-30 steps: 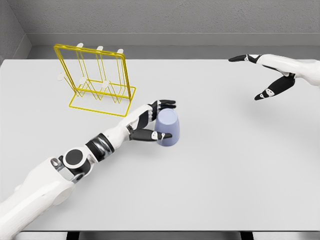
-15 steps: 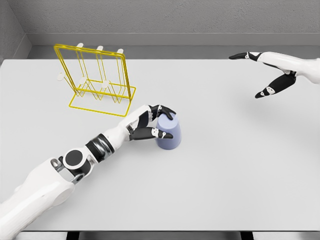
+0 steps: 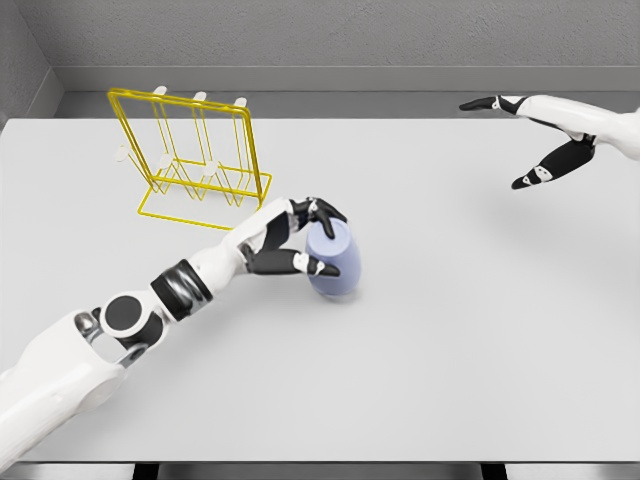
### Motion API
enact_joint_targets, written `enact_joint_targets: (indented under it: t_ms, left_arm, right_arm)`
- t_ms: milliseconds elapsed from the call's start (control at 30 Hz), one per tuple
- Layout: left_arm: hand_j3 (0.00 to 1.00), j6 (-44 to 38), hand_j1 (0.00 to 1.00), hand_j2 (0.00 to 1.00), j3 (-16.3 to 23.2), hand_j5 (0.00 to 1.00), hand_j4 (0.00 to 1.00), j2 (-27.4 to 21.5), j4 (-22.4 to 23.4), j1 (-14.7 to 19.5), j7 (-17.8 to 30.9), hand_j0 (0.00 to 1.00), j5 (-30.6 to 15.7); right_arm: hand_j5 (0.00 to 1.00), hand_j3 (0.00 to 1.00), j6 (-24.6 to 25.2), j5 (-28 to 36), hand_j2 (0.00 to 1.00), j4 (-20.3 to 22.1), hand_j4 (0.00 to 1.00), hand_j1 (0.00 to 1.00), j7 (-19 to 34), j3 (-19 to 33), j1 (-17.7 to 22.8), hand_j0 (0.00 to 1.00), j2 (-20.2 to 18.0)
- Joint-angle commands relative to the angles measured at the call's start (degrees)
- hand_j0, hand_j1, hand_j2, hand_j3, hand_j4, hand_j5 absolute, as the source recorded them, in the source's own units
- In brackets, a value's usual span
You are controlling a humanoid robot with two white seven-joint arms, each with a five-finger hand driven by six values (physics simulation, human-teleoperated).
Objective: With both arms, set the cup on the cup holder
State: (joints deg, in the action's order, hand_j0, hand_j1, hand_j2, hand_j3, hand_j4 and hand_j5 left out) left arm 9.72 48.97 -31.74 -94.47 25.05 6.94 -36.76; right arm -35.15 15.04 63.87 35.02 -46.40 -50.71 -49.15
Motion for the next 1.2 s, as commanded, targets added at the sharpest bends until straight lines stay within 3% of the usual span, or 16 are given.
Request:
enact_joint_targets:
  t_ms: [0, 233, 400, 1167]
  left_arm:
    - [0.27, 0.0, 0.27, 0.27, -1.3, 0.27, 0.27, -2.8, -3.1, 0.0, -0.1, 0.27, -0.5]
    - [0.27, 0.0, 0.27, 0.27, -4.0, 0.27, 0.27, -6.8, -6.5, 0.3, -0.1, 0.27, -1.3]
    - [0.27, 0.0, 0.27, 0.27, -6.3, 0.27, 0.27, -8.8, -6.6, 0.7, 0.0, 0.27, -2.2]
    - [0.26, 0.5, 0.26, 0.26, -6.8, 0.26, 0.26, -12.0, -6.6, 8.8, 0.0, 0.26, -6.1]
  right_arm:
    - [1.00, 1.00, 0.2, 0.4, 1.00, 0.0, 1.00, 1.00, 0.0, 0.0, 0.0, 1.00, -0.1]
    - [1.00, 1.00, 0.2, 0.4, 1.00, 0.1, 1.00, 1.00, 0.0, 0.0, 0.0, 1.00, -0.7]
    - [1.00, 1.00, 0.2, 0.4, 1.00, 0.1, 1.00, 1.00, 0.0, 0.0, 0.0, 1.00, -0.8]
    - [1.00, 1.00, 0.2, 0.5, 1.00, -0.2, 1.00, 1.00, 0.0, -0.1, -0.4, 1.00, -2.9]
